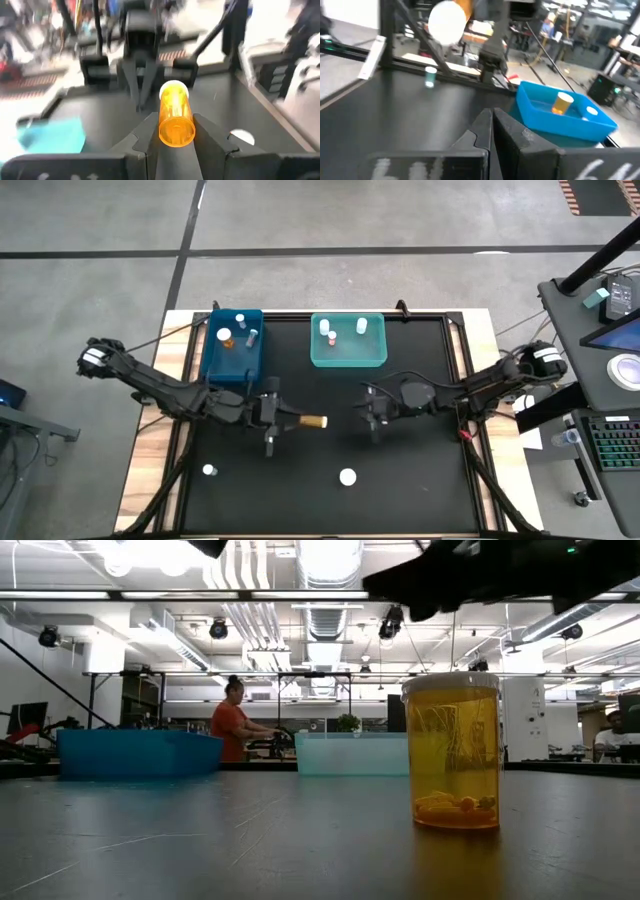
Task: Pick and place medicine bottles into bin by pill shape (circle, oval)
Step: Put the orange tablet bottle into the light blue bin, then put the white capsule bottle into the blue bin
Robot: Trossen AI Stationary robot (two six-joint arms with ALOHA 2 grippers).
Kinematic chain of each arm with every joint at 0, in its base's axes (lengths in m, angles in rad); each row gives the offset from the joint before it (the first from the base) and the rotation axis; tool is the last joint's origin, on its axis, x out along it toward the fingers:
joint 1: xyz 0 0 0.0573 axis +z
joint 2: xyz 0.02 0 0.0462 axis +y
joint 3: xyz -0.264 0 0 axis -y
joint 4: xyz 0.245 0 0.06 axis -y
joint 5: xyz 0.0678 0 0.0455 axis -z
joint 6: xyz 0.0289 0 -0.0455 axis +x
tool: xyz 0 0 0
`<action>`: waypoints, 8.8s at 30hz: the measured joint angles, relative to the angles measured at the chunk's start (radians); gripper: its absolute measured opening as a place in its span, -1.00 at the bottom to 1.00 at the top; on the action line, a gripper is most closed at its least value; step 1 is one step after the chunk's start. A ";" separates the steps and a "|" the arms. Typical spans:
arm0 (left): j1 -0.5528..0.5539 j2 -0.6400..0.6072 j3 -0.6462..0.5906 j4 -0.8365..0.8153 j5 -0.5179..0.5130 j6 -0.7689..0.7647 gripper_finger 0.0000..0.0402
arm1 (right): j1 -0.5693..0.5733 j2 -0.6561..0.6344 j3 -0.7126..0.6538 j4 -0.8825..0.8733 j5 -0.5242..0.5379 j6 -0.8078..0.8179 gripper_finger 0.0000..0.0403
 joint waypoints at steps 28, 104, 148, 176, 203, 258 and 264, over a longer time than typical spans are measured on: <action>0.186 0.346 0.005 0.737 0.427 0.097 -0.58 | 0.077 -0.236 -0.201 0.056 0.003 -0.128 -0.96; 0.310 0.258 -0.212 0.954 0.463 0.157 -0.58 | 0.046 -0.002 0.160 0.096 0.087 -0.268 0.20; 0.316 0.248 -0.230 0.896 0.460 0.153 0.00 | 0.017 0.005 0.160 0.073 0.080 -0.214 -0.45; 0.396 -0.012 -0.447 0.769 0.231 0.188 0.07 | -0.665 0.145 0.820 -1.326 -0.161 0.106 -0.45; 0.520 -0.012 -0.447 0.769 0.214 0.254 0.07 | -0.848 0.527 0.919 -1.369 -0.270 0.037 -0.45; 0.776 -0.135 -0.444 0.761 0.209 0.456 0.07 | -0.898 0.548 1.089 -1.664 -0.131 0.535 0.08; 0.781 -0.131 -0.444 0.757 0.209 0.477 0.07 | -0.898 0.548 1.073 -1.616 -0.103 0.623 0.08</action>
